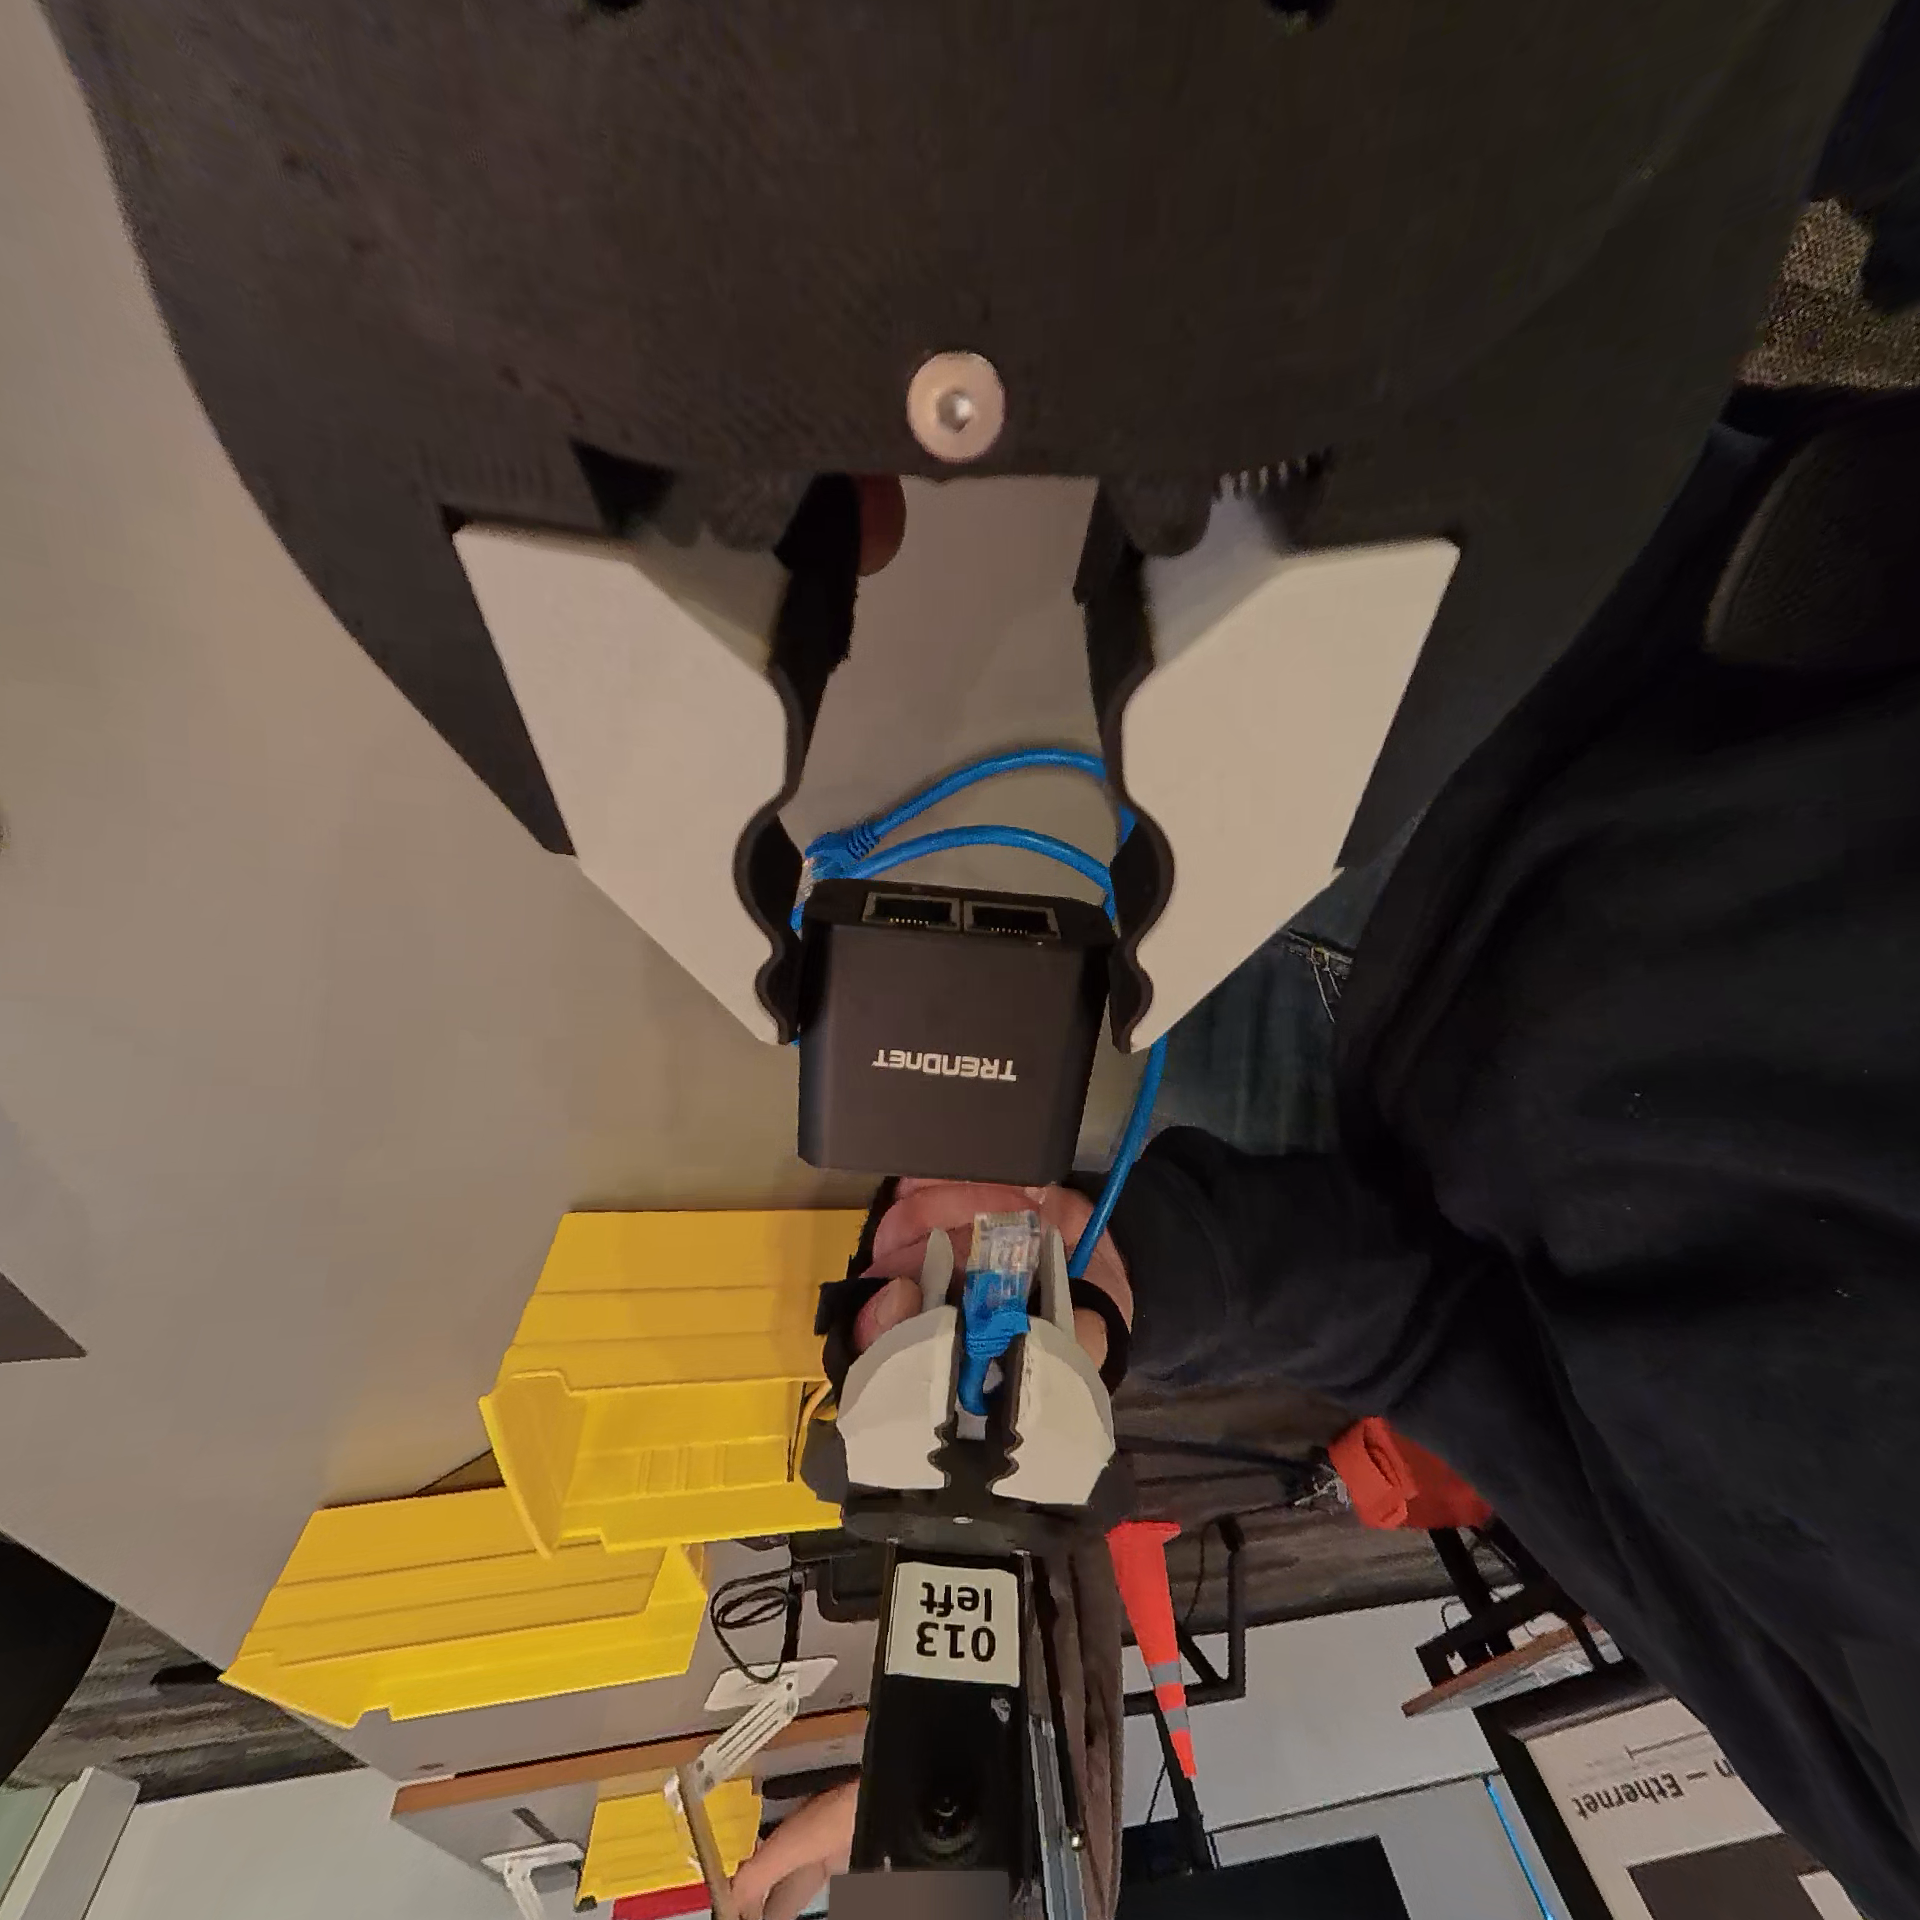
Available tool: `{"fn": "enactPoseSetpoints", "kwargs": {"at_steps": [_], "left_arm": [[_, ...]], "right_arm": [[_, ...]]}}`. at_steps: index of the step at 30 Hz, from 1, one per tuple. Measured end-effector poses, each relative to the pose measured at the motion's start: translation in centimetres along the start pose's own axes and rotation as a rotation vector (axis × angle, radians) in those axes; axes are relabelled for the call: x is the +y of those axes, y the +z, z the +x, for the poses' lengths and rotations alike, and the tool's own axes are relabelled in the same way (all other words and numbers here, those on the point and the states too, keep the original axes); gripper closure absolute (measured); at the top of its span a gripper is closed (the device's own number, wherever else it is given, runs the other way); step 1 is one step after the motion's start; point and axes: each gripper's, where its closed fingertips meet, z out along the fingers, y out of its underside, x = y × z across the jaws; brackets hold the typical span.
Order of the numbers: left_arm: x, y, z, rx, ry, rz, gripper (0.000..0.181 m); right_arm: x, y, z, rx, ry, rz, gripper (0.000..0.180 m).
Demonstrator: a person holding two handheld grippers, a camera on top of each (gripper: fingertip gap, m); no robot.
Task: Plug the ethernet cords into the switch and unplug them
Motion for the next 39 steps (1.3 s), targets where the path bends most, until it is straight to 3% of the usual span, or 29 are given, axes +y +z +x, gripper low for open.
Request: {"fn": "enactPoseSetpoints", "kwargs": {"at_steps": [16, 39], "left_arm": [[0.45, 0.0, 0.02, -0.021, 0.048, -0.024, 0.169], [0.7, 0.52, -0.09, -0.031, -0.032, -0.007, 0.169]], "right_arm": [[-0.63, 0.39, -0.3, -0.011, 0.017, 0.002, 0.121], [-0.94, 0.39, -0.26, 0.105, -0.079, -0.042, 0.121]]}}
